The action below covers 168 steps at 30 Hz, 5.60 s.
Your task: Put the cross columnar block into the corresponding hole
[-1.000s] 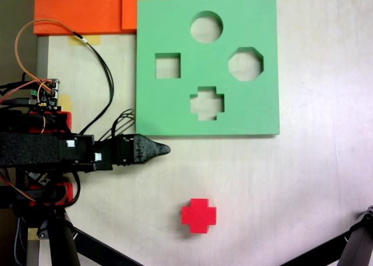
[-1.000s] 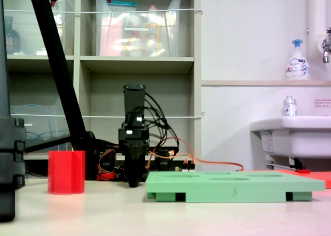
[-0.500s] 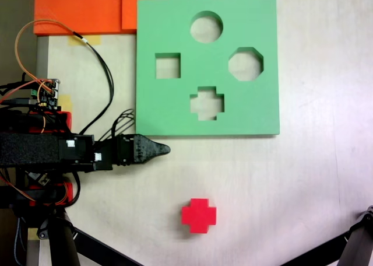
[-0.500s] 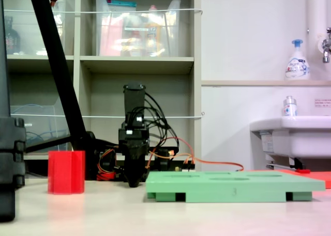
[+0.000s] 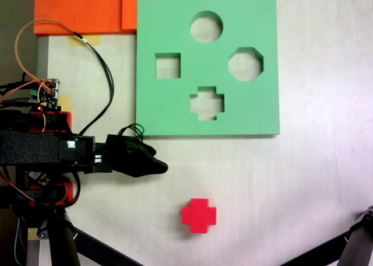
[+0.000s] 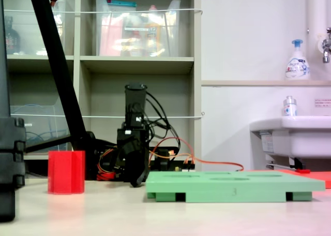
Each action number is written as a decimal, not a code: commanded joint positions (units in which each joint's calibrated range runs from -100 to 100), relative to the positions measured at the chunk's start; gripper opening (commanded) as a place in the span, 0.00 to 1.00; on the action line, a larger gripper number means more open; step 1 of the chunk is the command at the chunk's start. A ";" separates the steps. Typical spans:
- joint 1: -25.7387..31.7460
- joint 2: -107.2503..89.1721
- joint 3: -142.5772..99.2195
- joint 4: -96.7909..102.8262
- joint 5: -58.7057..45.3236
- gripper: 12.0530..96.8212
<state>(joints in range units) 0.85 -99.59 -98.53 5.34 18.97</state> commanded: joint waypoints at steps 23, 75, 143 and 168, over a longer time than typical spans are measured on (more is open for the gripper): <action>-2.15 -0.41 64.43 -74.43 21.29 0.61; -11.77 98.33 122.16 -98.88 21.15 0.92; 12.45 77.24 128.64 -105.34 42.30 0.27; 13.63 87.44 130.04 -104.47 45.42 0.27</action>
<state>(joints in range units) 14.14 -11.76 27.49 -95.69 63.52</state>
